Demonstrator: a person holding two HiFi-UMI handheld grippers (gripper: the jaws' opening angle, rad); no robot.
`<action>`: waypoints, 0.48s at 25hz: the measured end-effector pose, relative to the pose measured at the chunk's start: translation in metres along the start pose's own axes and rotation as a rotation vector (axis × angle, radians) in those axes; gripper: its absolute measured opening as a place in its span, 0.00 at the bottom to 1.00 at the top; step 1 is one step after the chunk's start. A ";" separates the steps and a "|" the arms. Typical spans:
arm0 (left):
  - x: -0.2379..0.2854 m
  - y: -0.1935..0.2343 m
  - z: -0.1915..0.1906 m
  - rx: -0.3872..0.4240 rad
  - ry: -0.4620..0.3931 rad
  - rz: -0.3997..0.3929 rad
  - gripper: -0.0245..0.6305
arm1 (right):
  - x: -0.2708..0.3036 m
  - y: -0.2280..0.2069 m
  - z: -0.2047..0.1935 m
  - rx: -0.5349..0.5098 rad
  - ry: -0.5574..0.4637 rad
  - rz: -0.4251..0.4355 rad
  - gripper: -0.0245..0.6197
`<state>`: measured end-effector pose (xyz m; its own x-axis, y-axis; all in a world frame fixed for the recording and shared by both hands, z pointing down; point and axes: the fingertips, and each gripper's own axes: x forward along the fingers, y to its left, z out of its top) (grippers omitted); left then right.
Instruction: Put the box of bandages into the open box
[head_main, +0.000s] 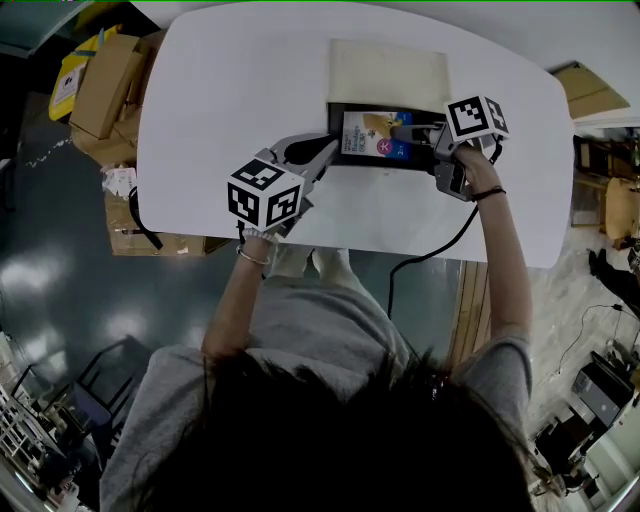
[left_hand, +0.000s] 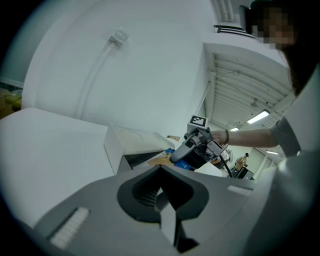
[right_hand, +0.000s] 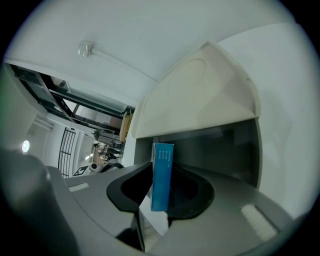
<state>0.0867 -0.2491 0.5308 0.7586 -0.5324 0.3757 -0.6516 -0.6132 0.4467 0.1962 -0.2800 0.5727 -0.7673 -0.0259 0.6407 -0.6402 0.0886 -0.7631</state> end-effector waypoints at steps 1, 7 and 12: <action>0.000 -0.001 0.000 0.000 0.000 -0.001 0.03 | 0.000 -0.002 0.001 -0.002 -0.005 -0.004 0.23; 0.000 -0.004 0.000 0.000 -0.002 -0.003 0.03 | 0.000 -0.010 0.004 -0.020 -0.027 -0.069 0.26; 0.001 -0.005 0.000 -0.001 -0.002 -0.004 0.03 | -0.001 -0.019 0.007 -0.026 -0.042 -0.119 0.28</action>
<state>0.0907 -0.2468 0.5291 0.7609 -0.5312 0.3727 -0.6488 -0.6147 0.4485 0.2086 -0.2884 0.5856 -0.6869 -0.0796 0.7224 -0.7264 0.1085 -0.6787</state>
